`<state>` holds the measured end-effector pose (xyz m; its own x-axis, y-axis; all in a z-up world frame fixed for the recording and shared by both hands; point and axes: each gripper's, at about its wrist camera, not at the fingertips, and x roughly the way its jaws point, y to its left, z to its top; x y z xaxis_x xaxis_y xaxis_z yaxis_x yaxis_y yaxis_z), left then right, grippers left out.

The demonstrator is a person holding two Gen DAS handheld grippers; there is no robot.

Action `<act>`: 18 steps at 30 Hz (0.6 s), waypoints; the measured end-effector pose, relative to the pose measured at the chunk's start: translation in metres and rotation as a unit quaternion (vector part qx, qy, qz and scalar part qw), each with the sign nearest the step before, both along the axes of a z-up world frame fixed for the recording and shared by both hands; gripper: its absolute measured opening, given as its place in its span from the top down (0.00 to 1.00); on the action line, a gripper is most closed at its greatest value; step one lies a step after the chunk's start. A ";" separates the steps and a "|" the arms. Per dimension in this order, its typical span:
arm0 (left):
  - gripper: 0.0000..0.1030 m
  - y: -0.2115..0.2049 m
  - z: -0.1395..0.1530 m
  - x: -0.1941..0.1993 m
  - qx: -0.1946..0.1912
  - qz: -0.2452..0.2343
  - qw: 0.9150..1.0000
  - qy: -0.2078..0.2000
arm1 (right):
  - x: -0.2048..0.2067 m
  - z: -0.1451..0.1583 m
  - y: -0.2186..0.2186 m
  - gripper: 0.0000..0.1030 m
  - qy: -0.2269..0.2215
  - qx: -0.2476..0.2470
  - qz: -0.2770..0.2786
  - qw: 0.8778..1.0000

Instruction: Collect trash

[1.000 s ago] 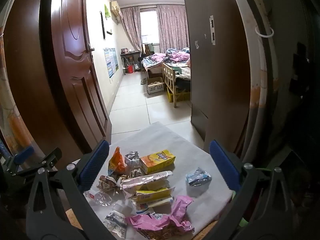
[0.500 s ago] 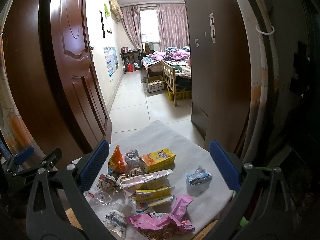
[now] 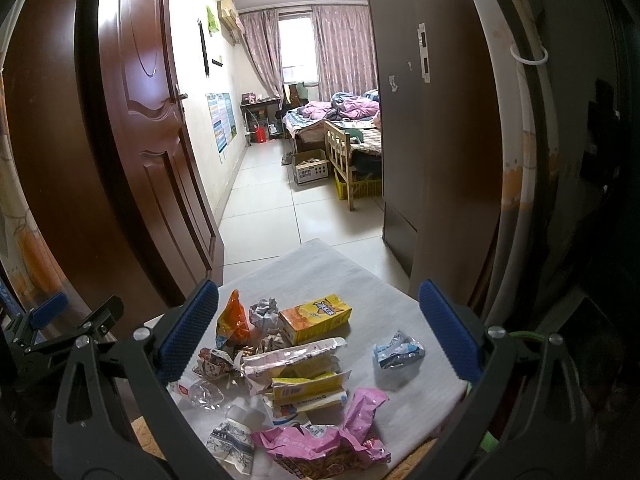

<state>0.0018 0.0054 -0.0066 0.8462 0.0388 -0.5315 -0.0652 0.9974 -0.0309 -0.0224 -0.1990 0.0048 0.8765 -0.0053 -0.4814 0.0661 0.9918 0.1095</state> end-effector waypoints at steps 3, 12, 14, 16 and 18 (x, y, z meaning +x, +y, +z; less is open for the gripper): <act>0.08 0.001 0.002 0.001 0.000 0.000 1.000 0.002 | 0.000 0.000 0.000 0.04 0.000 -0.001 0.001 1.000; 0.08 0.000 0.002 0.001 0.001 0.001 1.000 0.002 | 0.000 0.000 0.000 0.04 0.001 0.000 0.000 1.000; 0.08 0.002 0.001 0.001 0.001 0.001 1.000 0.002 | 0.000 0.000 0.001 0.03 0.002 0.000 0.000 1.000; 0.08 -0.001 0.002 0.001 0.002 0.000 1.000 0.002 | -0.001 0.000 0.003 0.04 0.003 0.001 0.000 1.000; 0.08 -0.001 0.002 0.001 0.002 0.000 1.000 0.003 | 0.001 0.000 -0.002 0.04 0.002 0.002 0.000 1.000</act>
